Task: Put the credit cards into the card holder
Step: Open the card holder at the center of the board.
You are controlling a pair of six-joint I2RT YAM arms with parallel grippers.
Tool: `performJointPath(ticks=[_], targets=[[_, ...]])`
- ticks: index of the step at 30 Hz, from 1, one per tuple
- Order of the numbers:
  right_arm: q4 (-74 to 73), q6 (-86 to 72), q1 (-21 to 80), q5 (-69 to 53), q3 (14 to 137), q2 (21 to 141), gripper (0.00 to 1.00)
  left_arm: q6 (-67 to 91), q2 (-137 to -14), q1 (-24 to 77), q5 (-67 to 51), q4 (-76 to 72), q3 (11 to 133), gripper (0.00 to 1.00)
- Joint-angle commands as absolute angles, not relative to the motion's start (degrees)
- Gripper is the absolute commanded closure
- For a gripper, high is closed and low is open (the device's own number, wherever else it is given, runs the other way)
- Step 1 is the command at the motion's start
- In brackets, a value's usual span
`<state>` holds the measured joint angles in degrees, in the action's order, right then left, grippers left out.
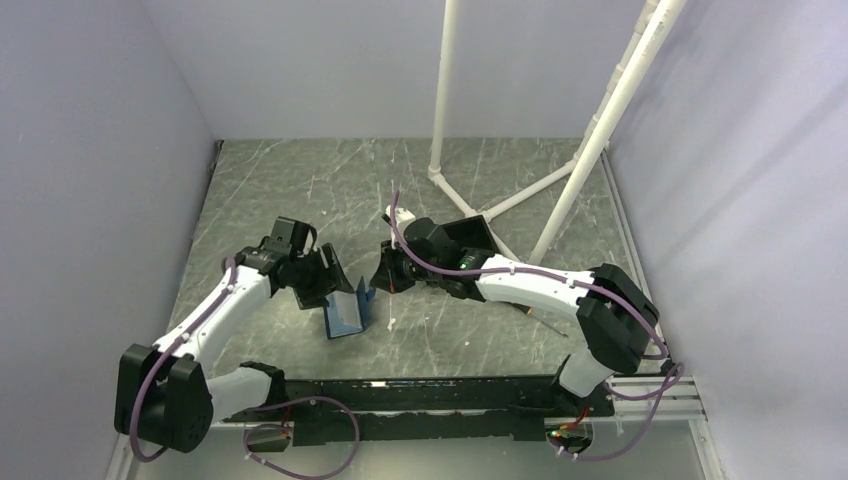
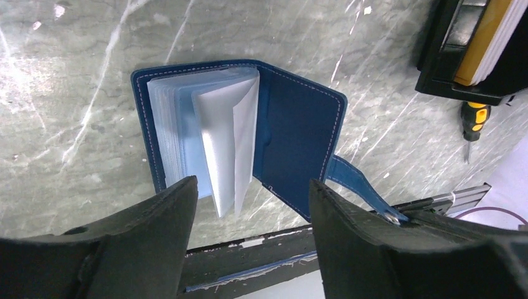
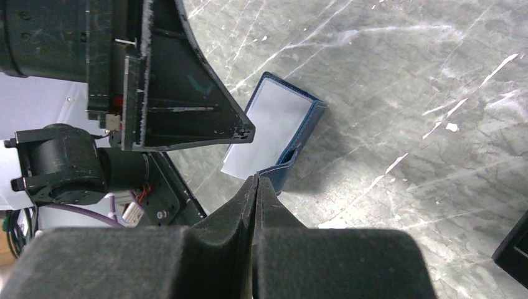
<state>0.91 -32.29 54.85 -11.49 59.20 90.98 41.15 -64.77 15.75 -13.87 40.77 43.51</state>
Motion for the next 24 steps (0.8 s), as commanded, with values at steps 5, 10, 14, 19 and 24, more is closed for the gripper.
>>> performJointPath(ticks=[5,10,14,19,24], targets=[[2.0,-30.9,54.8,-10.7,59.3,90.6,1.0,40.6,-68.2,16.1,-16.9,35.1,41.4,0.29],[1.4,-30.4,54.3,-9.0,57.9,91.1,1.0,40.4,-70.5,16.1,-16.5,34.8,41.7,0.18],[-2.9,-27.3,54.6,-4.3,58.2,91.5,0.91,40.2,-70.4,16.2,-16.0,34.2,41.0,0.15],[-9.4,-20.3,58.9,10.0,60.9,89.3,0.67,41.2,-71.9,16.2,-18.1,30.4,40.0,0.14],[-12.7,-16.9,65.4,15.6,67.1,88.8,0.4,41.9,-69.0,16.2,-10.9,35.8,43.3,0.03]])
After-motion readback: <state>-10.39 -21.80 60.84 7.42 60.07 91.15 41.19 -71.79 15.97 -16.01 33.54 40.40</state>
